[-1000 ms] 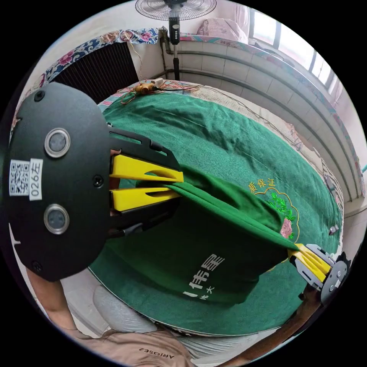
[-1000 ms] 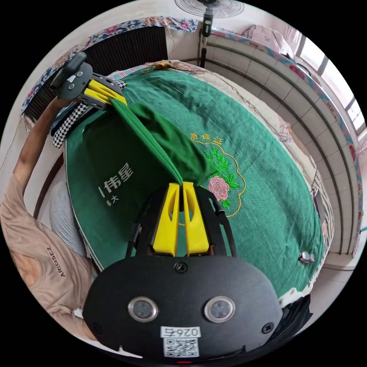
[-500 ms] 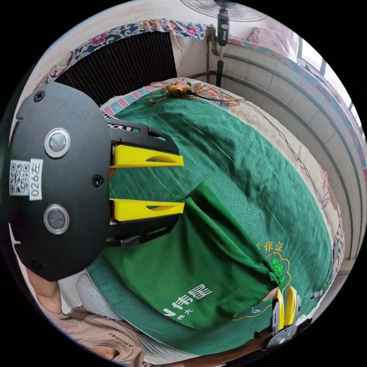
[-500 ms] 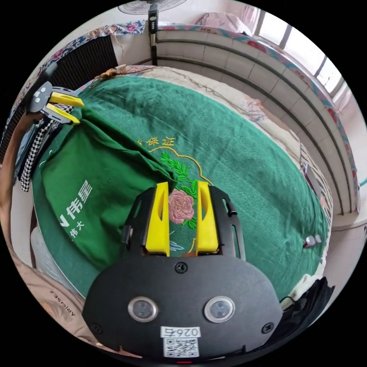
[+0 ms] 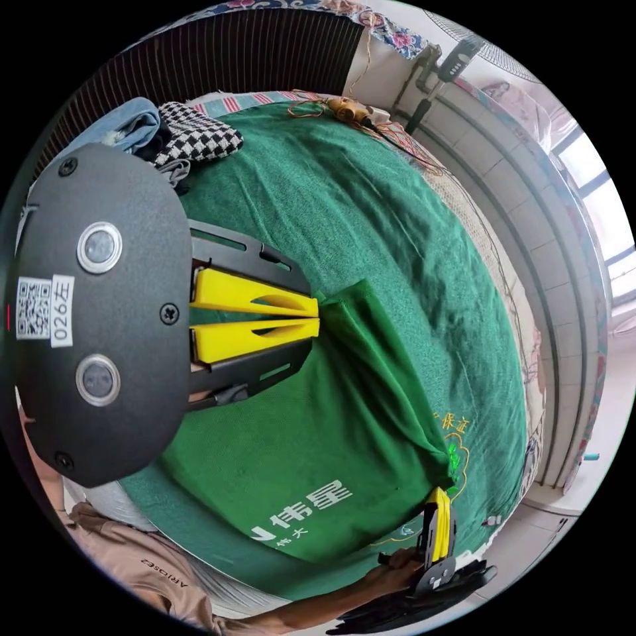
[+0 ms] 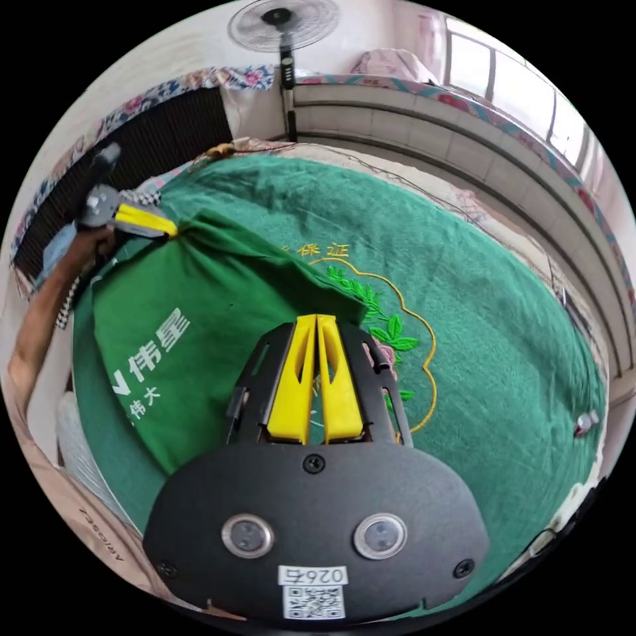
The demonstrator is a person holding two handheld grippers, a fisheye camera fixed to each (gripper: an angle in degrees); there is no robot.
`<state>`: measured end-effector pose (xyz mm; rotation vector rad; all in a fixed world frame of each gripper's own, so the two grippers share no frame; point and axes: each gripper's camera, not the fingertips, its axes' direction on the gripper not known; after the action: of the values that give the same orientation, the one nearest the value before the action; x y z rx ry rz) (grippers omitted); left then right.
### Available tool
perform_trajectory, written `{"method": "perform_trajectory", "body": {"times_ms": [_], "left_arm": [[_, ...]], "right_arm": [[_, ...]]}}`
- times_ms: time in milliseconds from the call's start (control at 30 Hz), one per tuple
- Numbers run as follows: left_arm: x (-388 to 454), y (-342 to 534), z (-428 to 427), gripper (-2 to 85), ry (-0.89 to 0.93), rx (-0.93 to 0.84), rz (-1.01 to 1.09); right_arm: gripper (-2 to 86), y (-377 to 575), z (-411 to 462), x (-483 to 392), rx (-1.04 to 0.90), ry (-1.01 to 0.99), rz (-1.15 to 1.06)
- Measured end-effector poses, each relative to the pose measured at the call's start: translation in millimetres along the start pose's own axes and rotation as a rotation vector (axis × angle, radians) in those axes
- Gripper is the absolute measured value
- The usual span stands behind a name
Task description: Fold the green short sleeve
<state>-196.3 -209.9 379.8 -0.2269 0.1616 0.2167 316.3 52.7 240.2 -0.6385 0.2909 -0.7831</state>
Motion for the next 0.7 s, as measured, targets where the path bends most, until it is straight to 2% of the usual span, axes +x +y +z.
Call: {"method": "perform_trajectory", "body": {"times_ms": [100, 200, 367, 433, 500, 567, 600, 700], "left_arm": [[0, 30, -33, -1.0, -0.094, 0.091, -0.046], [19, 87, -90, -1.0, -0.080, 0.375, -0.114], [102, 229, -183, -0.8, -0.023, 1.044, -0.160], [120, 269, -188, -0.7, 0.072, 1.226, -0.196], [127, 286, -180, -0.6, 0.265, 1.228, -0.161], [138, 286, -161, -0.6, 0.442, 1.047, -0.078], [143, 289, -156, -0.5, 0.436, 1.033, -0.087], [181, 308, -135, 0.0, 0.163, 0.970, -0.118]], "right_arm": [[-0.9, 25, -32, 11, 0.049, 0.089, 0.077], [-1.0, 68, -82, -2, 0.158, 0.103, 0.066], [-1.1, 197, -204, -76, 0.740, 0.251, 0.035], [-1.1, 232, -224, -100, 0.856, 0.194, -0.004], [-1.1, 250, -230, -118, 0.803, 0.088, -0.058], [-1.2, 257, -224, -142, 0.605, 0.001, -0.094], [-1.2, 260, -221, -149, 0.579, -0.002, -0.105], [-1.0, 277, -205, -191, 0.535, 0.115, -0.145]]}}
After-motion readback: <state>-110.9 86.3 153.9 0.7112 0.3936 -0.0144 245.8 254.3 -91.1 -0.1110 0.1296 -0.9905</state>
